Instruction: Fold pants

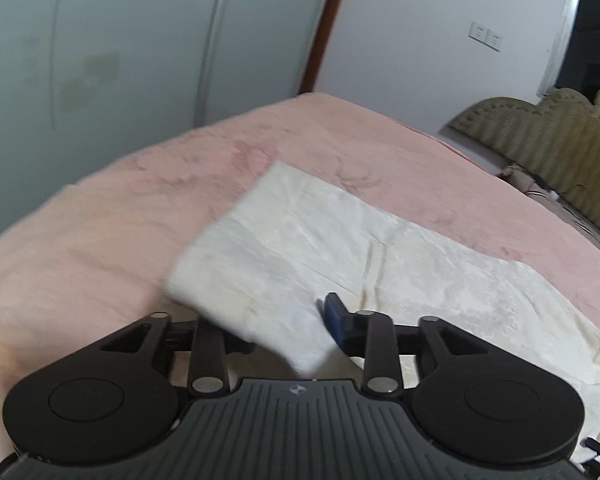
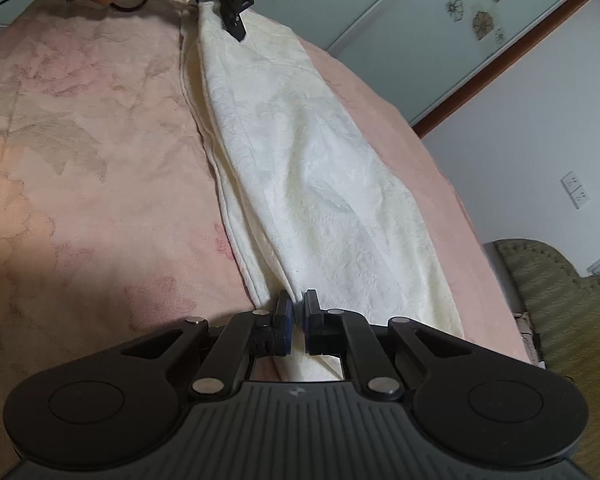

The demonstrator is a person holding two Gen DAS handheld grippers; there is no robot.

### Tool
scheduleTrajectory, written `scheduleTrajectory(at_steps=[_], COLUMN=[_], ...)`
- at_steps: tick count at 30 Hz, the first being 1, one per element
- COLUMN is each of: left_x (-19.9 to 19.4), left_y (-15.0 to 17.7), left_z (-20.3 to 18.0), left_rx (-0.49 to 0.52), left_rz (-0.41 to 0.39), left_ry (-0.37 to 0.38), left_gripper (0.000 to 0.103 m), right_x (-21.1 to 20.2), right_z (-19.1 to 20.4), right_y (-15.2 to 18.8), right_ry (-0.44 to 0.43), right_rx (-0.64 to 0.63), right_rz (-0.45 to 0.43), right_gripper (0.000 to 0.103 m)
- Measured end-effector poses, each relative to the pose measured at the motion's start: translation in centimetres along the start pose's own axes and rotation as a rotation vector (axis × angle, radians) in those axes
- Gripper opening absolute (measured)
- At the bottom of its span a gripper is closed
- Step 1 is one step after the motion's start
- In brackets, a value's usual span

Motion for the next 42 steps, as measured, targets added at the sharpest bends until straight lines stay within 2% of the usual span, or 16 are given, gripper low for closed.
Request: scheduleTrajectory(at_steps=[3, 5, 7, 9, 11, 15, 17, 20, 24, 26, 28, 32, 35, 39, 41, 42], left_x=[-1.7, -2.9, -4.0, -4.5, -4.3, -4.2, -4.6, -5.0, -4.1, -3.4, -2.9, -2.0, -1.8, -1.6, -1.3, -1.3], left_y=[-1.1, -1.8, -2.1, -2.0, -0.9, 3.5, 6.2, 10.2, 14.2, 15.3, 16.3, 18.2, 18.8, 19.1, 19.1, 19.1], left_z=[0.3, -0.1, -1.3, -3.7, -7.3, -15.6, -19.3, -23.5, -26.2, -27.0, -27.5, -27.9, -28.1, -28.4, -28.6, -28.5], left_rx=[-0.022, -0.016, 0.012, 0.062, 0.153, 0.376, 0.505, 0.689, 0.801, 0.794, 0.787, 0.823, 0.852, 0.856, 0.85, 0.847], left_rz=[-0.087, -0.17, -0.219, -0.205, -0.141, -0.006, 0.052, 0.097, 0.126, 0.165, 0.187, 0.188, 0.159, 0.146, 0.149, 0.15], left_ry=[-0.12, -0.213, -0.218, -0.129, 0.01, 0.355, 0.504, 0.639, 0.675, 0.672, 0.685, 0.67, 0.667, 0.682, 0.69, 0.695], left_gripper=[0.065, 0.067, 0.067, 0.067, 0.068, 0.067, 0.067, 0.067, 0.064, 0.053, 0.047, 0.04, 0.039, 0.039, 0.039, 0.039], right_x=[-1.2, -2.7, -4.2, -5.2, -5.5, -5.5, -5.6, -7.6, -8.6, -8.1, -6.8, -1.4, 4.3, 11.1, 13.7, 14.2], right_z=[0.5, -0.5, -2.3, -4.5, -6.5, -9.0, -9.2, -9.5, -11.3, -13.7, -16.3, -21.7, -25.2, -28.3, -28.9, -29.0], right_y=[0.5, 1.2, 2.5, 4.8, 7.7, 14.3, 17.5, 19.8, 19.5, 19.2, 18.8, 18.6, 19.8, 22.9, 24.6, 25.0], right_ry=[0.041, 0.034, -0.007, 0.004, 0.065, 0.18, 0.167, 0.153, 0.259, 0.281, 0.286, 0.288, 0.276, 0.269, 0.228, 0.223], right_rx=[-0.006, 0.069, 0.193, 0.334, 0.47, 0.702, 0.811, 0.972, 0.979, 0.988, 1.012, 1.07, 1.128, 1.244, 1.327, 1.349], right_rz=[-0.002, -0.018, -0.045, -0.034, 0.029, 0.21, 0.297, 0.252, 0.234, 0.188, 0.126, 0.113, 0.195, 0.382, 0.478, 0.482], right_gripper=[0.012, 0.021, 0.029, 0.031, 0.031, 0.031, 0.031, 0.033, 0.034, 0.034, 0.035, 0.066, 0.068, 0.068, 0.068, 0.074])
Point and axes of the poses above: each gripper's, at about its wrist camera, not at the fingertips, and x roughly the way its jaws point, z to its left, y to its underside, the point moved 2 cm from there along x, roughly the way its jaws point, and after that the axes turned 8 degrees about -x, right-handed, at the moved point
